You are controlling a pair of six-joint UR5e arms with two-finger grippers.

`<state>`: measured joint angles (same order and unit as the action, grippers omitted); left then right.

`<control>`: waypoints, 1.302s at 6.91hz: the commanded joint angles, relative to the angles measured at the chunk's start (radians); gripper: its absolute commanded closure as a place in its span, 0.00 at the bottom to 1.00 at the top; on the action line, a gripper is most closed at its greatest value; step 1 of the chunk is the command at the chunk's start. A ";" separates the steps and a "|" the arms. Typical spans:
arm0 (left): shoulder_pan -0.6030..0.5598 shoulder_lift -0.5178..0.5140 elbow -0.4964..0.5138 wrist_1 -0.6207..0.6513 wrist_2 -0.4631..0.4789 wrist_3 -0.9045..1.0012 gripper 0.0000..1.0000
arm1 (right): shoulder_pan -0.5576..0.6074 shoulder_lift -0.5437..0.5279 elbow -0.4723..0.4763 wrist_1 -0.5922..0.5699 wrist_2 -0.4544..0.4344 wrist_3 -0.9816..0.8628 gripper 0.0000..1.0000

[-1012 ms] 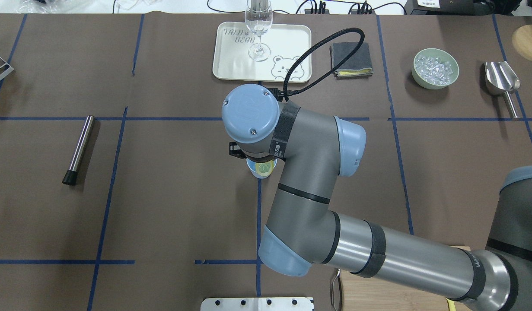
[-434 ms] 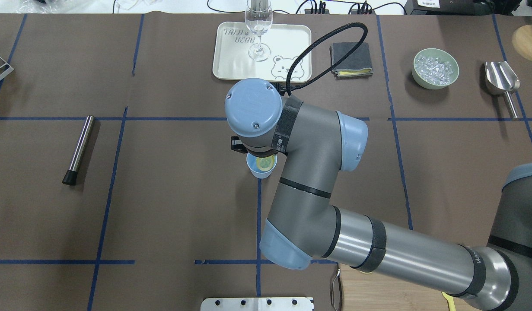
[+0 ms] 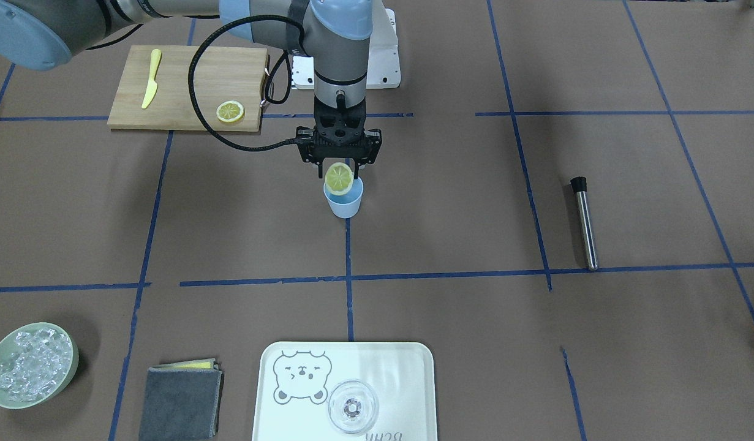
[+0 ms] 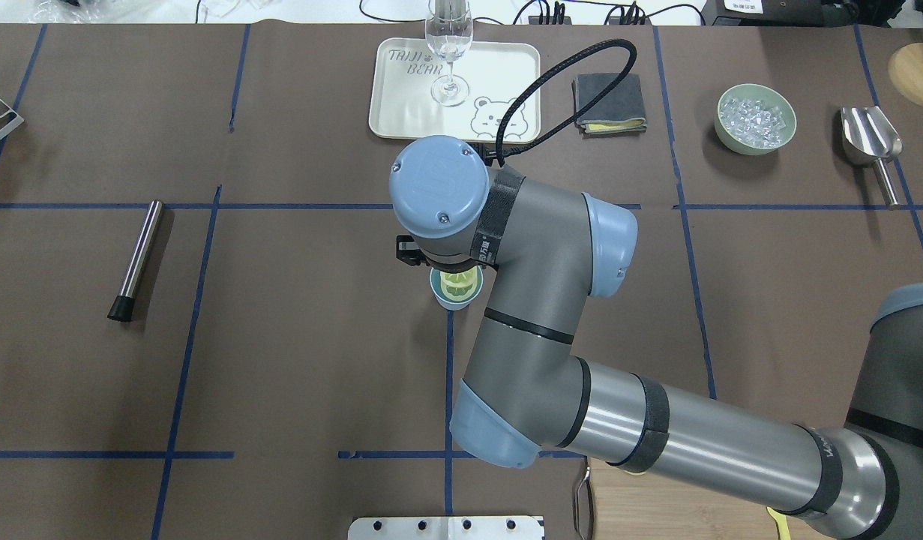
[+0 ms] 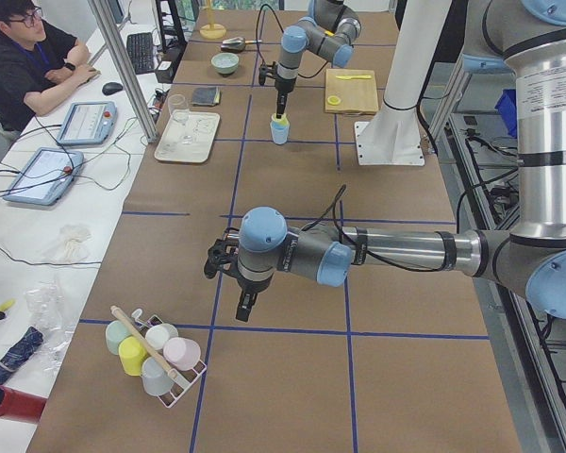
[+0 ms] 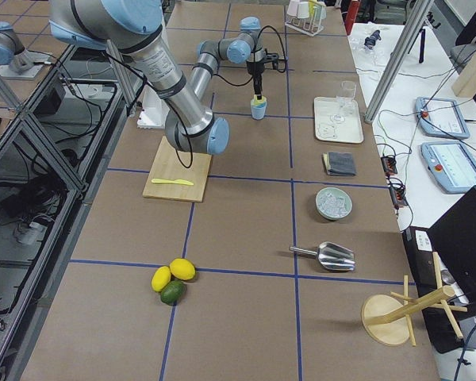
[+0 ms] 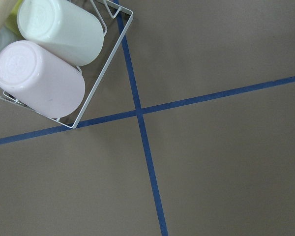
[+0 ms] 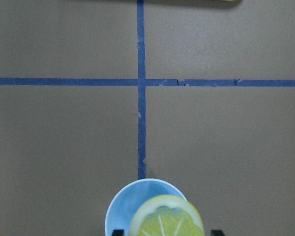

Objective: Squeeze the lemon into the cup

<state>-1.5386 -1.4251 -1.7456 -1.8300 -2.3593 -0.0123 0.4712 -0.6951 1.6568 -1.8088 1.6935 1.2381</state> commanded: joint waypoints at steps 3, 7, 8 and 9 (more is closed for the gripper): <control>0.000 0.000 0.000 0.000 0.000 0.000 0.00 | 0.001 0.000 0.001 0.000 0.003 -0.002 0.30; 0.002 -0.061 -0.005 0.003 0.009 -0.008 0.00 | 0.197 -0.193 0.151 0.002 0.179 -0.393 0.00; 0.000 -0.086 -0.008 0.003 0.008 -0.009 0.00 | 0.308 -0.270 0.175 0.002 0.260 -0.586 0.00; 0.002 -0.127 0.004 -0.032 0.006 -0.011 0.00 | 0.439 -0.358 0.179 0.011 0.369 -0.761 0.00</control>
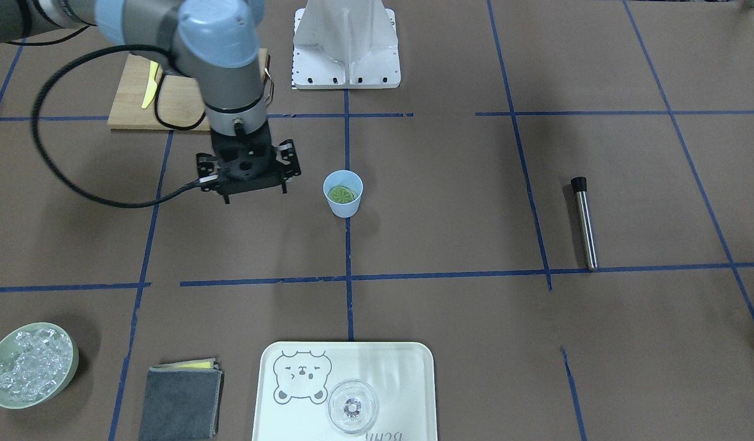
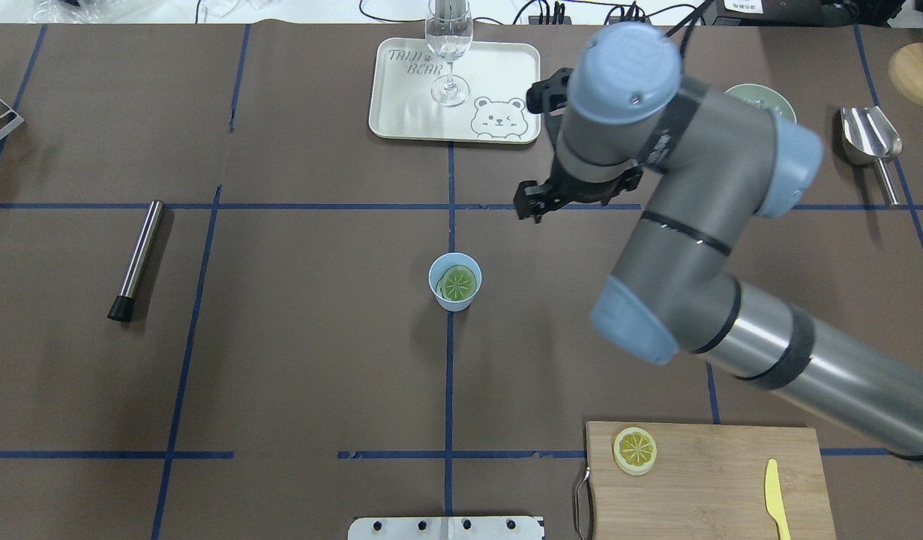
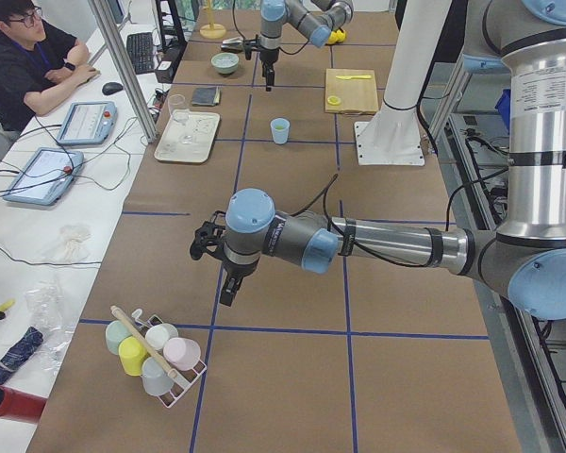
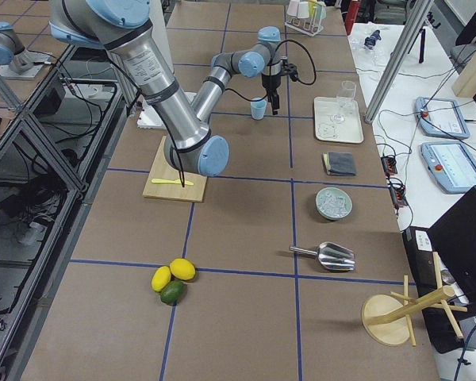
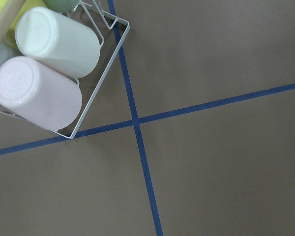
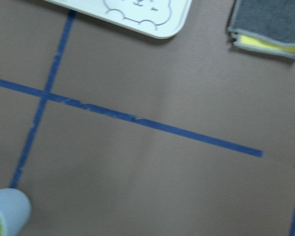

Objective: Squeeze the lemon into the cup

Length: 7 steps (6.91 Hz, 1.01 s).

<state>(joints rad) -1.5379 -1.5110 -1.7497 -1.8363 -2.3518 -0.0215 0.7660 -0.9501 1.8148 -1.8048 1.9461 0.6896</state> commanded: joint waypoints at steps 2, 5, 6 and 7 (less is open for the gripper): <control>0.002 -0.095 0.024 -0.080 -0.009 -0.018 0.00 | 0.348 -0.386 0.014 0.134 0.213 -0.392 0.00; 0.033 -0.147 0.022 -0.144 -0.036 -0.070 0.00 | 0.580 -0.596 -0.002 0.153 0.218 -0.430 0.00; 0.086 -0.103 0.025 -0.238 -0.050 -0.066 0.00 | 0.646 -0.645 -0.008 0.153 0.218 -0.550 0.00; 0.120 -0.098 0.026 -0.295 -0.060 -0.187 0.00 | 0.712 -0.689 -0.012 0.153 0.221 -0.681 0.00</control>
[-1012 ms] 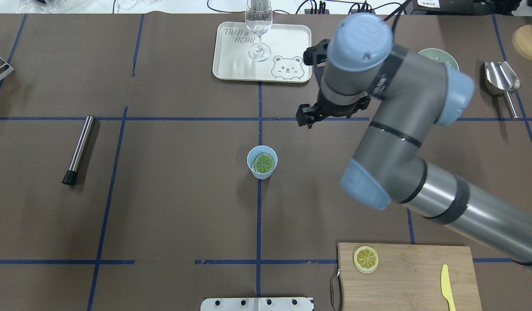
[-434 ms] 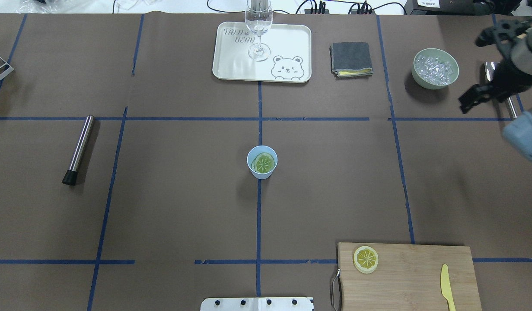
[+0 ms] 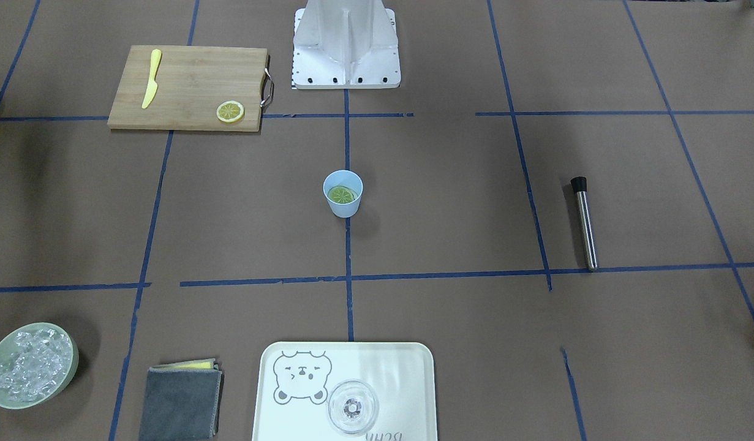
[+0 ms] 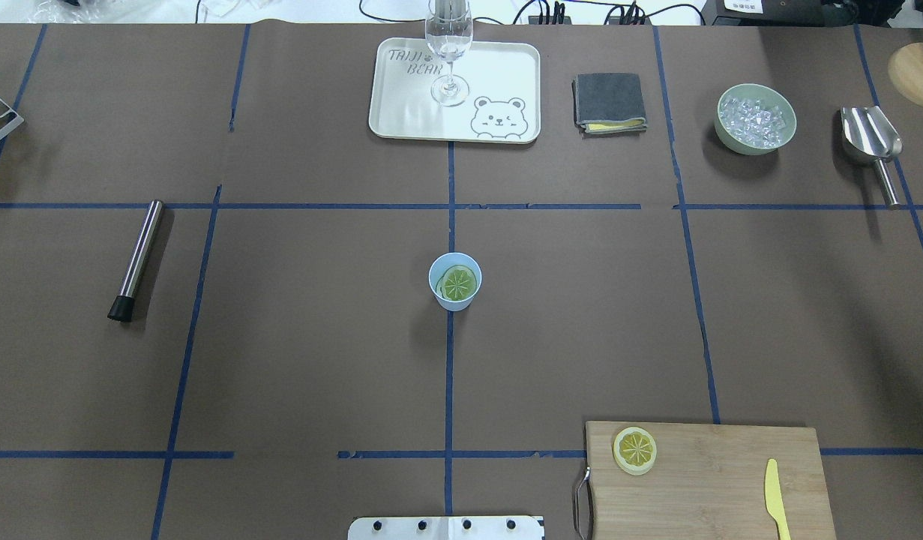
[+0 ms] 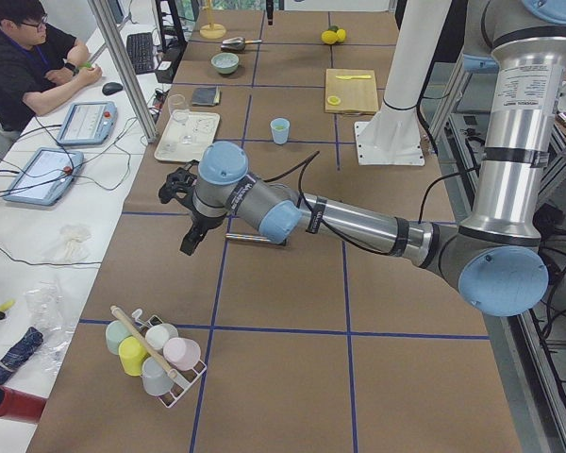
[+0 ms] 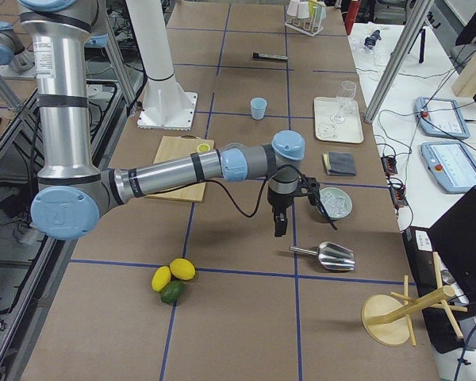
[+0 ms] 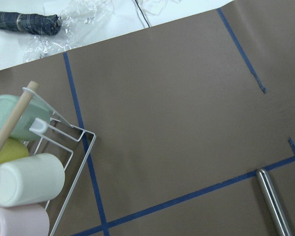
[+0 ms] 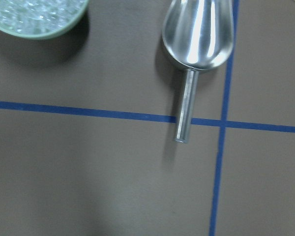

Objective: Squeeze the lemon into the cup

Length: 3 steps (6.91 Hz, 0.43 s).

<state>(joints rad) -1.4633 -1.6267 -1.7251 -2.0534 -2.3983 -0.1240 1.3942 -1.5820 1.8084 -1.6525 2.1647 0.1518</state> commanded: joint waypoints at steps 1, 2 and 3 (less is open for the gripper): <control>0.119 0.019 0.007 -0.187 -0.012 -0.224 0.00 | 0.122 -0.094 -0.005 0.000 0.033 -0.216 0.00; 0.197 0.022 0.022 -0.212 0.040 -0.302 0.00 | 0.129 -0.107 -0.004 0.000 0.062 -0.221 0.00; 0.248 0.025 0.030 -0.214 0.199 -0.345 0.00 | 0.127 -0.107 -0.006 0.000 0.063 -0.219 0.00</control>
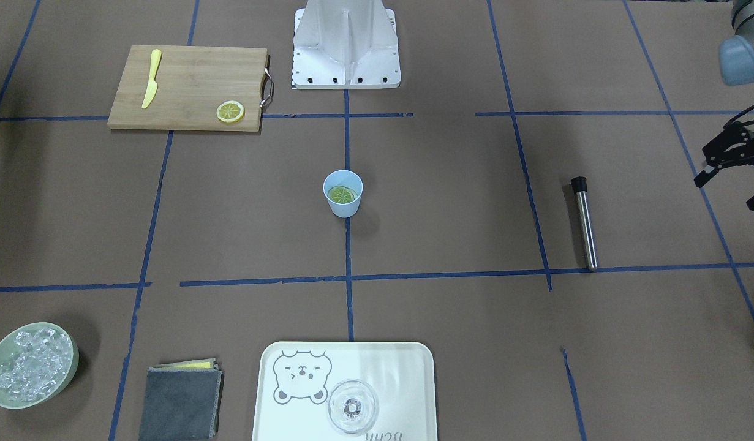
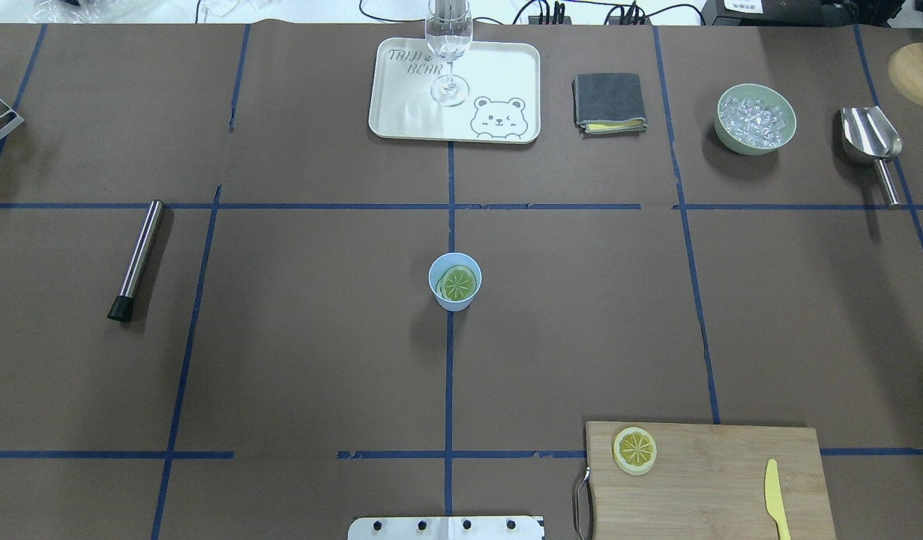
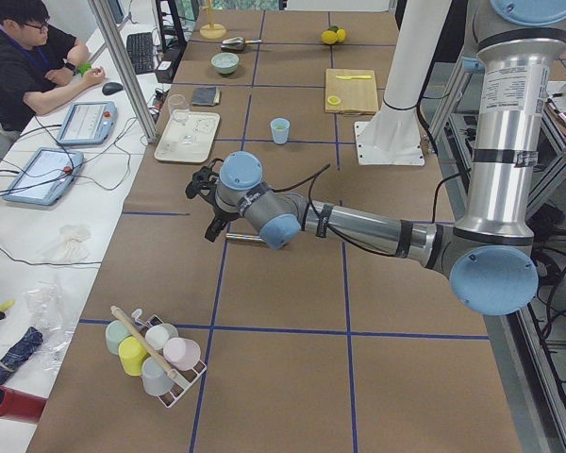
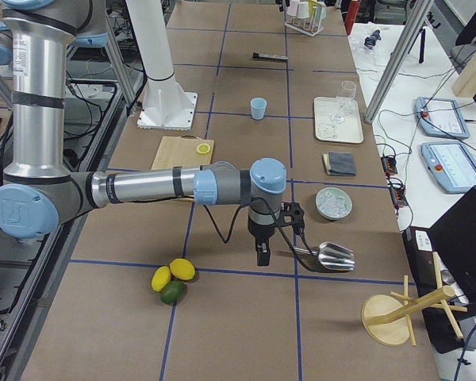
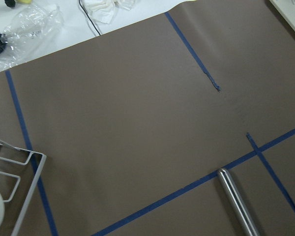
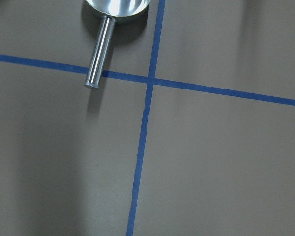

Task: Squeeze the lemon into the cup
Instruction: 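Move the left gripper down to the metal muddler rod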

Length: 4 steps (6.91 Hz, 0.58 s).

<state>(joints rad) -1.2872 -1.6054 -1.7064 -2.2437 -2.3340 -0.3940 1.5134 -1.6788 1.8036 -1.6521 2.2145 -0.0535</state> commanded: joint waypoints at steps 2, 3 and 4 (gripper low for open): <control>0.213 -0.013 0.037 -0.025 0.199 -0.280 0.11 | 0.008 -0.021 -0.006 0.000 0.011 -0.012 0.00; 0.261 -0.027 0.065 -0.027 0.267 -0.295 0.29 | 0.008 -0.021 -0.013 0.000 0.011 -0.012 0.00; 0.267 -0.059 0.114 -0.028 0.269 -0.349 0.49 | 0.008 -0.021 -0.015 0.000 0.011 -0.012 0.00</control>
<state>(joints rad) -1.0509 -1.6332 -1.6416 -2.2700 -2.0933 -0.6805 1.5217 -1.6989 1.7924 -1.6521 2.2259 -0.0659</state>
